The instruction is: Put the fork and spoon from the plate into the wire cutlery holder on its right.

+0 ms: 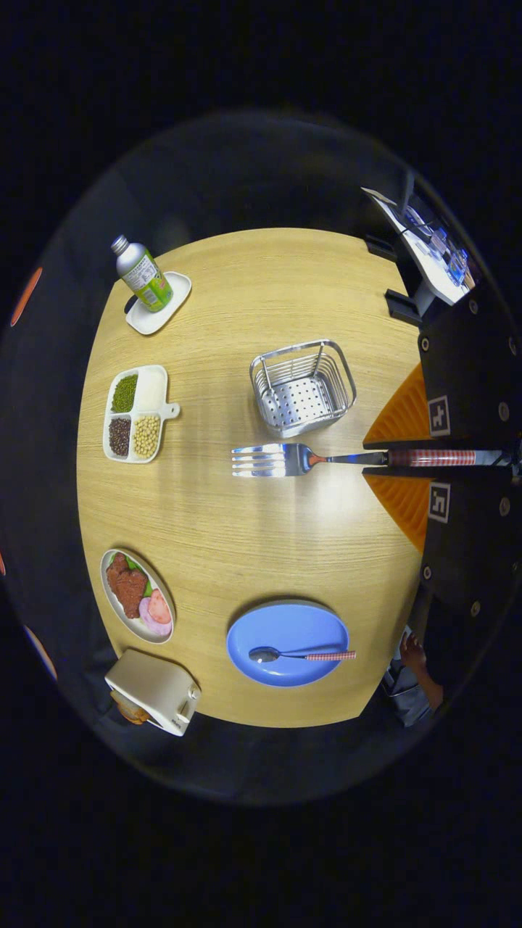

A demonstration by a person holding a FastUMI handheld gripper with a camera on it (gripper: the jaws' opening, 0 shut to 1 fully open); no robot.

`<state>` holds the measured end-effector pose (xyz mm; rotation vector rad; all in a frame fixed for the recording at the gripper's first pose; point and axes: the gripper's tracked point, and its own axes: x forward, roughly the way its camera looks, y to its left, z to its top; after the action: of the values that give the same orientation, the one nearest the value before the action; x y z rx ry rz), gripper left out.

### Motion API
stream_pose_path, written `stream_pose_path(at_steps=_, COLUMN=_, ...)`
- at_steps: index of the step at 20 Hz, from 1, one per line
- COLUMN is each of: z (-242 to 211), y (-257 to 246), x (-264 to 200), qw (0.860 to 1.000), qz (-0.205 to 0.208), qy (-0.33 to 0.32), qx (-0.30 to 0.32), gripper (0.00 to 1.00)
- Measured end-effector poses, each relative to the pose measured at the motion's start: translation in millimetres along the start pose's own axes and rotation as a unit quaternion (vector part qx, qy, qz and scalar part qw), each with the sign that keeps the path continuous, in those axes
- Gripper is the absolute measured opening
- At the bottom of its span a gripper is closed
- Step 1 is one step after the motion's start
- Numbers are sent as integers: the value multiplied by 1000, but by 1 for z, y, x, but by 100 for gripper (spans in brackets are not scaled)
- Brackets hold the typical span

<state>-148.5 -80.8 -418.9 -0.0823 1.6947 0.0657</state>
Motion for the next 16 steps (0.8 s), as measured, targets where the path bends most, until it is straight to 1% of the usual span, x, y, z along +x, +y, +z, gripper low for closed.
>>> stream_pose_path(at_steps=5, z=-11, y=-41, x=18, qw=998, qz=12, qy=65, qx=-24, gripper=9)
stream_pose_path(at_steps=7, z=-16, y=-48, x=24, qw=995, qz=27, qy=94, qx=-38, gripper=9)
stream_pose_path(at_steps=13, z=-16, y=-66, x=36, qw=980, qz=50, qy=179, qx=-65, gripper=9)
stream_pose_path(at_steps=16, z=-18, y=-66, x=33, qw=968, qz=58, qy=224, qx=-98, gripper=9)
